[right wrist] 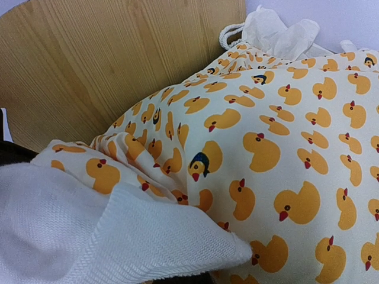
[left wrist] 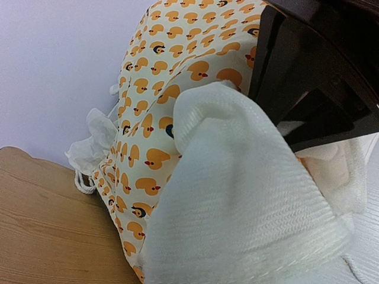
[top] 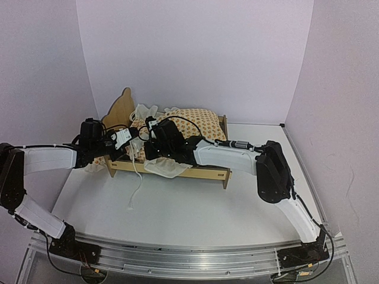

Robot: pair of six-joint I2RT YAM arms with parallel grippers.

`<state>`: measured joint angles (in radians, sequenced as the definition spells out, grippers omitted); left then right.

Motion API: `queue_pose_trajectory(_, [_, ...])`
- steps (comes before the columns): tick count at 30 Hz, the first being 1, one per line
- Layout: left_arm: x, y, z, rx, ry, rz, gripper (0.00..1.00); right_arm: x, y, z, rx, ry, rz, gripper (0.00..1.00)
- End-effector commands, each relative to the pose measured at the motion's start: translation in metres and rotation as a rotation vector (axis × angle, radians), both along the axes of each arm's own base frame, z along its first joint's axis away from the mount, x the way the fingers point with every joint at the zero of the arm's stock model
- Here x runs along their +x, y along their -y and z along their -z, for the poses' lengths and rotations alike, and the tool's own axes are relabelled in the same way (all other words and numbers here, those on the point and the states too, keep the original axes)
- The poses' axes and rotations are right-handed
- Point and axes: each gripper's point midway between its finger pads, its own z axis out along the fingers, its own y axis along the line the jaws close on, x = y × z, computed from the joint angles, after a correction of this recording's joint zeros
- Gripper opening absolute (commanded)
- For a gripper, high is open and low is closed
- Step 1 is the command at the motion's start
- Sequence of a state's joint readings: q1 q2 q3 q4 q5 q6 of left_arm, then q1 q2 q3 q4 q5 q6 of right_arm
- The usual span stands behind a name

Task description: Set up the pet bed

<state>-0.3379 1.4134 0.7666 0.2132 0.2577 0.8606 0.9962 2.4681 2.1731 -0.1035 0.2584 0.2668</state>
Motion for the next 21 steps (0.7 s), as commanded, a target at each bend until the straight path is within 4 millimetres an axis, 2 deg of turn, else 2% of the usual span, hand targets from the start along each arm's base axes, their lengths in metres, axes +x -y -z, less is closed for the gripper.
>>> queue_pose_trajectory(1, [0.007, -0.001, -0.011, 0.009, 0.028, -0.001, 0.00, -0.001, 0.003, -0.054, 0.084, 0.053, 0.003, 0.00])
queue_pose_trajectory(9, [-0.014, -0.011, 0.038, 0.044, -0.196, -0.033, 0.00, -0.002, 0.001, -0.053, 0.087, 0.053, -0.006, 0.00])
queue_pose_trajectory(17, [-0.024, -0.014, 0.067, 0.075, -0.297, -0.034, 0.00, -0.002, 0.001, -0.052, 0.087, 0.052, -0.004, 0.00])
queue_pose_trajectory(21, [-0.024, -0.015, 0.070, 0.073, -0.312, -0.045, 0.00, -0.002, 0.001, -0.051, 0.087, 0.048, -0.004, 0.00])
